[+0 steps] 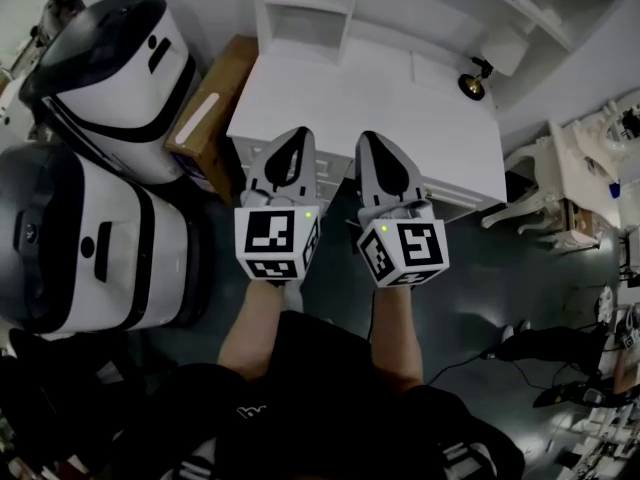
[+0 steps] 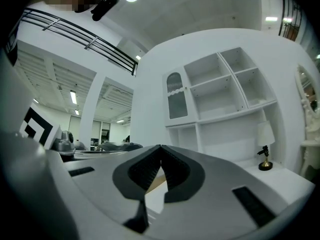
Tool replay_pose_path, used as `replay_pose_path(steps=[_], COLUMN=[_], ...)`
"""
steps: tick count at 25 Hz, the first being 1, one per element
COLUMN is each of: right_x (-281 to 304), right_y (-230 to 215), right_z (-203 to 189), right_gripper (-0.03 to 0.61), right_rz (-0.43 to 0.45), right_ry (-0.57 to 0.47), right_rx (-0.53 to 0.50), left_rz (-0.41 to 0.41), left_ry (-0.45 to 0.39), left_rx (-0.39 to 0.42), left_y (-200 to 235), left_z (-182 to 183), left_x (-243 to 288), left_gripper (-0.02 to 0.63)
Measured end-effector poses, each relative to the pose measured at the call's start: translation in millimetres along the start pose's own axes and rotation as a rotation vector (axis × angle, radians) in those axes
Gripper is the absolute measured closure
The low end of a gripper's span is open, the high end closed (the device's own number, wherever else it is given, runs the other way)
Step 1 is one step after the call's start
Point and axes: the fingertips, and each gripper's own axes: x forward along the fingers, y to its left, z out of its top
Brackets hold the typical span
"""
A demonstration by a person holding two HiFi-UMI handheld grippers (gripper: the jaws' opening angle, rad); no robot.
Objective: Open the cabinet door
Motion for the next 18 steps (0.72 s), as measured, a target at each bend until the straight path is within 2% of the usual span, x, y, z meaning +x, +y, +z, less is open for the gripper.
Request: replay_pose_path(steps=[3, 11, 18], right_x=[35, 116, 189], right_y=[-14, -54, -91], right_z=[1, 17, 27], right_gripper=[0.558, 0.558, 0.558], right_rz=[0.002, 0.024, 0.005], right_ry=[0.006, -0.023, -0.035], right_rx=[-0.009, -0.028, -0.028], left_rz=[-0.005, 0.047, -0.013], left_ry=[-0.007, -0.068, -0.106], left_rx=[0.013, 0.064, 0.113], left_y=[13, 51, 66], left_z=[9, 42, 75], left_x=[33, 112, 189], left_gripper=[0.609, 0.609, 0.609])
